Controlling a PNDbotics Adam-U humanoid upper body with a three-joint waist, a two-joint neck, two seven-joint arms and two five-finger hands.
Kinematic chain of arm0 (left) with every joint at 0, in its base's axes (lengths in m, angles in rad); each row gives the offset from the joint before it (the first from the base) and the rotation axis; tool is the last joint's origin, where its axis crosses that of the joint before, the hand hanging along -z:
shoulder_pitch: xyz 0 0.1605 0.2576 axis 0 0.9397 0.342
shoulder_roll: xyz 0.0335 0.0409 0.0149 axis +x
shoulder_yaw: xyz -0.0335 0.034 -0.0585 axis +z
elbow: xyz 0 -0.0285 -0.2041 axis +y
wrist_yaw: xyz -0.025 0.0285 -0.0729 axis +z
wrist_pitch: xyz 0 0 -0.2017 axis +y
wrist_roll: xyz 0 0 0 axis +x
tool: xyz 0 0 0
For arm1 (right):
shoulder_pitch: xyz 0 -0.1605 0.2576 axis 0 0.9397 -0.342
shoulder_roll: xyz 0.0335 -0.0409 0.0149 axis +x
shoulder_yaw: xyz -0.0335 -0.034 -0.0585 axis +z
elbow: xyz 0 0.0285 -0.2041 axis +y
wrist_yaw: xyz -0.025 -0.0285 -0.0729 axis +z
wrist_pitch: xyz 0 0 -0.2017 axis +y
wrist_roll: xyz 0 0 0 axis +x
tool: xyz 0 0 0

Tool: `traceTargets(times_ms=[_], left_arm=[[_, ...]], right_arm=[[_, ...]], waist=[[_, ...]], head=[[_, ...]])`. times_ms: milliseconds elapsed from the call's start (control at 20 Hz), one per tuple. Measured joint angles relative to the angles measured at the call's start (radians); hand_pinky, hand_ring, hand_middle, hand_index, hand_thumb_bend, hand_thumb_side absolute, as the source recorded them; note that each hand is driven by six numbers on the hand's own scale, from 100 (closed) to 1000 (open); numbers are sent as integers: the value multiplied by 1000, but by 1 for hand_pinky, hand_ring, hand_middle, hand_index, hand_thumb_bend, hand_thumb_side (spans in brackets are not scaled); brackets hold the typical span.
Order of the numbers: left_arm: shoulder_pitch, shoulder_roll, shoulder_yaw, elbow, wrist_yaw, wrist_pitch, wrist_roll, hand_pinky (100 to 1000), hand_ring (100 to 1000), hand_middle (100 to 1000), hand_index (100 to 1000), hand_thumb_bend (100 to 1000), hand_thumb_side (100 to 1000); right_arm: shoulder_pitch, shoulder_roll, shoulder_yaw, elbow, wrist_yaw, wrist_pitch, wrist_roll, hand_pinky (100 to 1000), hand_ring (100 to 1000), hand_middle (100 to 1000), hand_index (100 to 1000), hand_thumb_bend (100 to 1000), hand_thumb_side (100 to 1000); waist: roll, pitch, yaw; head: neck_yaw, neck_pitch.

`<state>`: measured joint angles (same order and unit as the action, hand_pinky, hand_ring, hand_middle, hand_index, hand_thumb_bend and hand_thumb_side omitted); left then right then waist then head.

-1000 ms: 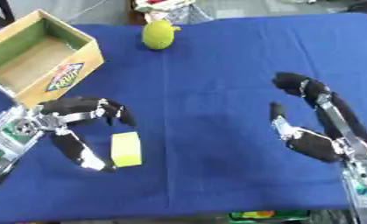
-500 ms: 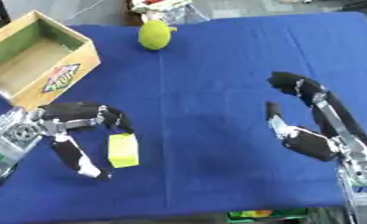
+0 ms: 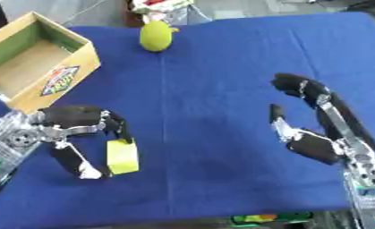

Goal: Pick up objects on the table and place them in the box.

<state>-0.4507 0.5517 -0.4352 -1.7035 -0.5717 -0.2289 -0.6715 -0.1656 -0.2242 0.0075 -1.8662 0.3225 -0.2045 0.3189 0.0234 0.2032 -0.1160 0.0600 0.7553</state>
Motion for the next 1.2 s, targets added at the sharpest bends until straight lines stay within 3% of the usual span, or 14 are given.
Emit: traceTargets(times_ms=[500,850,1100,1150,1200], left_arm=[[11,1,56,-58,16,49,69,551,610,579,700,242,100],[13,37,199,-84,-1,130,180,550,613,584,704,263,100],[-5,62,311,-8,-22,221,308,548,619,590,713,281,100],[-17,63,329,16,-27,237,333,546,619,590,713,100,107],[-31,63,345,43,-32,253,357,543,621,591,714,284,100]], right_arm=[[0,0,0,0,0,0,0,876,846,792,893,100,394],[0,0,-1,1,0,0,0,876,846,793,893,100,393],[1,0,-1,4,0,0,-1,876,846,793,893,100,393],[2,0,-1,5,0,0,-1,876,846,793,893,100,392],[4,0,-1,5,0,0,-1,876,846,793,893,100,392]], waist=[[0,0,5],[-1,0,12],[-2,0,13],[-3,0,13],[-5,0,13]], head=[[-1,-1],[-8,-1],[-9,-1],[-9,-1],[-9,-1]])
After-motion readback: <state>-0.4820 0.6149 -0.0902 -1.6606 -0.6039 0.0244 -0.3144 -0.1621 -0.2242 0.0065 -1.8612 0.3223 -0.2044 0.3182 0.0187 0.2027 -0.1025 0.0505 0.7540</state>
